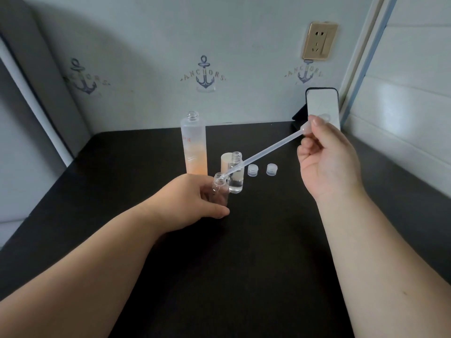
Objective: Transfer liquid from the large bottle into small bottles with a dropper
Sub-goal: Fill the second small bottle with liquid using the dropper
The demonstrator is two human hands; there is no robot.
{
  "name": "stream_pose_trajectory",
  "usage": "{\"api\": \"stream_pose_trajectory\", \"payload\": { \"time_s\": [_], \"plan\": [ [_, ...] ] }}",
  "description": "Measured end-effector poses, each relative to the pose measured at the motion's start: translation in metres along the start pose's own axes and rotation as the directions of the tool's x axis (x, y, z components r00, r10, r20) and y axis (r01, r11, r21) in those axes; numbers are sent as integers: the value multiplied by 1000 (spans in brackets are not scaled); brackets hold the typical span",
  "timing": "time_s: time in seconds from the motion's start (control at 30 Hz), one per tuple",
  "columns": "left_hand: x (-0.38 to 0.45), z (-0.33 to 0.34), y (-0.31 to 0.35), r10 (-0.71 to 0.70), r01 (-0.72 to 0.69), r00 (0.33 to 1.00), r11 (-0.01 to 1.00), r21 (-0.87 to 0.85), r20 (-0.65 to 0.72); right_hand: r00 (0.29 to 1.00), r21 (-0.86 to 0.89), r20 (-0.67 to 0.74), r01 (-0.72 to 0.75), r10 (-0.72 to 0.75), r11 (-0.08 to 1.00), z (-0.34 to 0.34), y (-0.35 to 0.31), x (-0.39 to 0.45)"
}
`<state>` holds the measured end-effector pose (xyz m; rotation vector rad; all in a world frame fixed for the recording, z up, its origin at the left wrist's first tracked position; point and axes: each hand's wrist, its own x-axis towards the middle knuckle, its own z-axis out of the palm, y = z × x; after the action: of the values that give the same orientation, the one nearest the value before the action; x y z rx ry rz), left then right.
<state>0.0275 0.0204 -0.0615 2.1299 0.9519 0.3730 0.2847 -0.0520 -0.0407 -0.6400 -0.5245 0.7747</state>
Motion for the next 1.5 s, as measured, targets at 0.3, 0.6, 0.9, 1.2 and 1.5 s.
{"api": "stream_pose_trajectory", "payload": {
  "time_s": [0.3,0.6,0.9,1.2,1.5],
  "plan": [
    [-14,7,-7,15,-13,997,1000,28,-81,997,-66,22,74,-72,995,3,-2,-6],
    [-13,10,-15,123,-111,987,987,119,-105,999,-8,43,31,-31,999,0,-1,-2],
    [-19,2,-20,83,-249,802,946,-205,-591,998,121,-44,-42,48,992,-1,3,-3],
    [16,7,-32,-113,18,885,978,-208,-452,994,129,-56,-83,91,988,2,6,-4],
    [16,8,-34,-85,-22,861,979,-205,-501,993,143,-35,-110,116,984,5,7,-9]
  ]
}}
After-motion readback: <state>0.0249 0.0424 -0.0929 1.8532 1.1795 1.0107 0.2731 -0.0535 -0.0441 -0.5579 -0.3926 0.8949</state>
